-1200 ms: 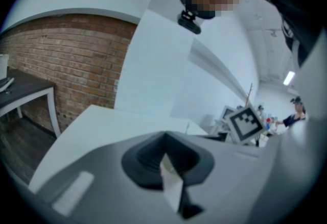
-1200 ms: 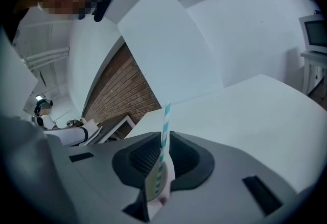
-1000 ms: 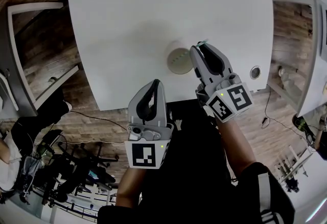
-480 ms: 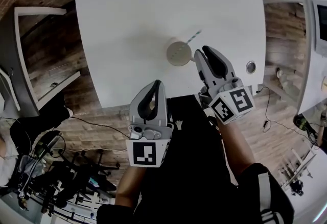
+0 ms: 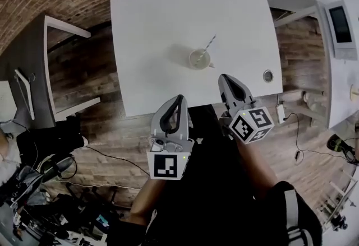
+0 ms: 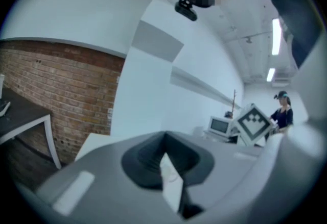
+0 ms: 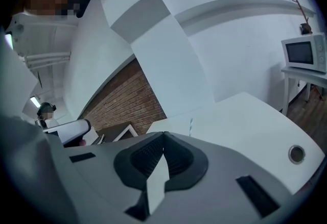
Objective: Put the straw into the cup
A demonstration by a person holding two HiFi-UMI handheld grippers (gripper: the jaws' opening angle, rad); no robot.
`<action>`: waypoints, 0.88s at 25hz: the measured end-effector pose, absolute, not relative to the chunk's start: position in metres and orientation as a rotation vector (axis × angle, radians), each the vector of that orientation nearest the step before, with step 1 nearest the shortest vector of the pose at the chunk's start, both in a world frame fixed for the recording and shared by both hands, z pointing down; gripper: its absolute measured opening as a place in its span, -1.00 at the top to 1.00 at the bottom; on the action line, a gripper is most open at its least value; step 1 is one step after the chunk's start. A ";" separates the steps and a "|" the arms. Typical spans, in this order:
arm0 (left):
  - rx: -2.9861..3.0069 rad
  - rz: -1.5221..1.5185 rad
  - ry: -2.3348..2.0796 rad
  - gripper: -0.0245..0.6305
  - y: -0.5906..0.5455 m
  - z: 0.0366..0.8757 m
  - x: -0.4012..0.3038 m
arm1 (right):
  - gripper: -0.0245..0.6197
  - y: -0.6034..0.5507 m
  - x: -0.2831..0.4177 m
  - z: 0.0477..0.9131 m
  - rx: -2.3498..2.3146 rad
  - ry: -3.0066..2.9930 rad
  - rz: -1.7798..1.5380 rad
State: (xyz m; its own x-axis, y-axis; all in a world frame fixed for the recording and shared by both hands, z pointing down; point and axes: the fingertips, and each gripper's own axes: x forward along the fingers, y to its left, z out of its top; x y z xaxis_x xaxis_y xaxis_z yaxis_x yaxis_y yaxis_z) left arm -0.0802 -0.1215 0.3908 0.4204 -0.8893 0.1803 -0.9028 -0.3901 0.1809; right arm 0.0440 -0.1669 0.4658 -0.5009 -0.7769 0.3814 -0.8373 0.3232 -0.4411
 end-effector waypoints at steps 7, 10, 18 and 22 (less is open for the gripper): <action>2.499 0.065 -1.566 0.91 -0.067 0.361 -0.098 | 0.90 -0.108 0.035 0.425 1.616 -2.510 0.853; 2.529 0.080 -1.557 0.91 -0.043 0.353 -0.104 | 0.90 -0.082 0.035 0.403 1.670 -2.524 0.790; 2.527 0.028 -1.562 0.91 -0.014 0.340 -0.104 | 0.90 -0.050 0.036 0.374 1.685 -2.557 0.703; 2.515 0.023 -1.565 0.91 -0.010 0.337 -0.098 | 0.90 -0.045 0.042 0.368 1.690 -2.575 0.666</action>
State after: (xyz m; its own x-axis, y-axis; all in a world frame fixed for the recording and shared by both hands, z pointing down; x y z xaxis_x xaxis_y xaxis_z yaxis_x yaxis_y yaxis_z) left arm -0.0983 -0.0101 0.3374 0.4458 -0.8887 0.1071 -0.8914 -0.4299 0.1433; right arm 0.0416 -0.0449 0.3683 -0.4248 -0.8785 0.2186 -0.8743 0.3355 -0.3508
